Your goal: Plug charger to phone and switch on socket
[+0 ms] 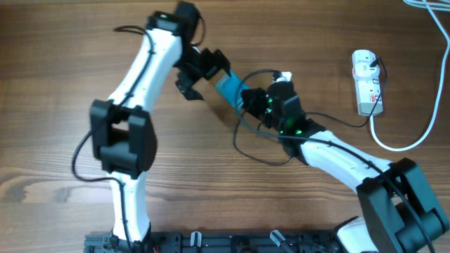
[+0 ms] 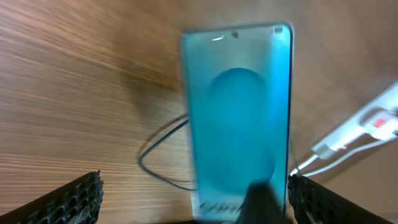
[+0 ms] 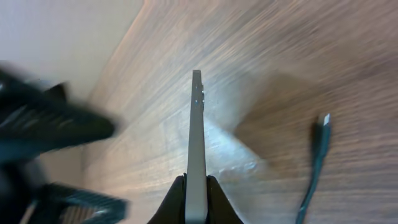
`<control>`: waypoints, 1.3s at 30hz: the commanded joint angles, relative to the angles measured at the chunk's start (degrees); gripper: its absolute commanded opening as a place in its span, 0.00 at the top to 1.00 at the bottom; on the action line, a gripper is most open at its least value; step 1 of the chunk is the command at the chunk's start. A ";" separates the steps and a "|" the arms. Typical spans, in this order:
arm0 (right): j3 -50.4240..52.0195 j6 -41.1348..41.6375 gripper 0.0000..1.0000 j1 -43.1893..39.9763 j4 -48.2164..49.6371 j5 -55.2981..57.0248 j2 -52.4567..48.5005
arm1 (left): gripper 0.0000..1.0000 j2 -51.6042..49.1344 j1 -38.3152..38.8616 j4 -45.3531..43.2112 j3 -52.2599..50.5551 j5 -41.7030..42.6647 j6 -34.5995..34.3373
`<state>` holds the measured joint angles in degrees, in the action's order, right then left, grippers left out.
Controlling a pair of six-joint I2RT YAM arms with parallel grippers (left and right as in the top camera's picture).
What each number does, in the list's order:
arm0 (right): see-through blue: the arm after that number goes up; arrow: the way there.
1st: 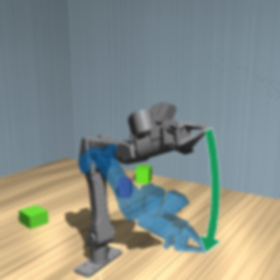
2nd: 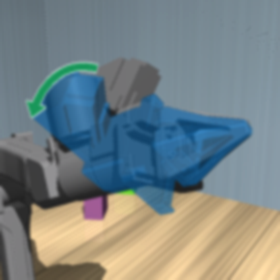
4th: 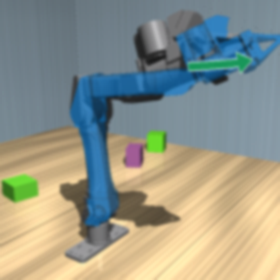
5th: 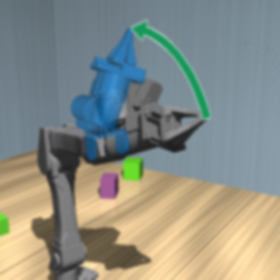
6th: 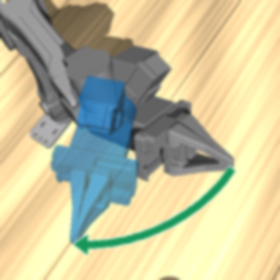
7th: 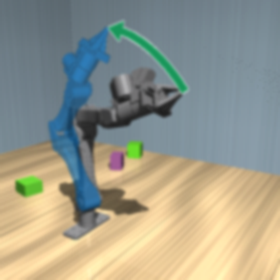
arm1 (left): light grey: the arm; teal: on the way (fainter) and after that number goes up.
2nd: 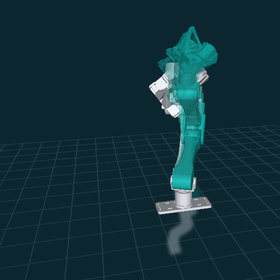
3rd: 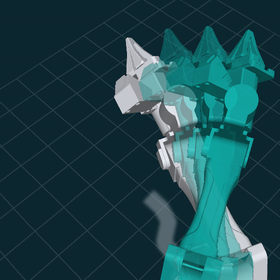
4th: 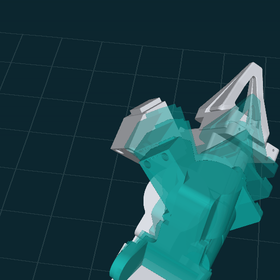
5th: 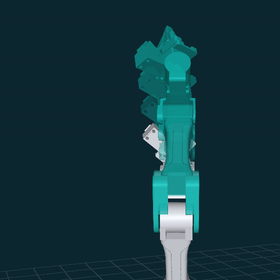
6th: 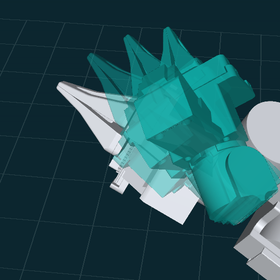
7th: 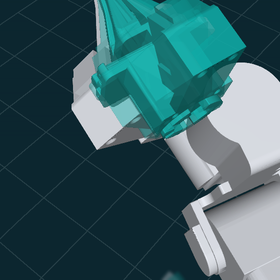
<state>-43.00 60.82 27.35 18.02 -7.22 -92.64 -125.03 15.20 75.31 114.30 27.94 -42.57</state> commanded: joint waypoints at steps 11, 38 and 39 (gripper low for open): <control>-0.42 2.14 0.96 -12.59 0.81 -21.24 5.35 | 0.00 18.49 2.73 -12.24 -14.43 -8.57 2.51; -0.37 14.10 0.96 -14.69 7.50 -29.73 4.68 | 0.00 33.44 12.70 -83.43 -61.83 -11.54 -24.17; -0.37 14.51 0.96 -14.69 7.69 -29.66 4.68 | 0.00 33.18 12.72 -83.89 -61.83 -11.54 -24.22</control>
<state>-42.98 72.44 12.71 24.38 -36.62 -88.82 -90.04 27.44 -7.42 53.19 19.31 -63.75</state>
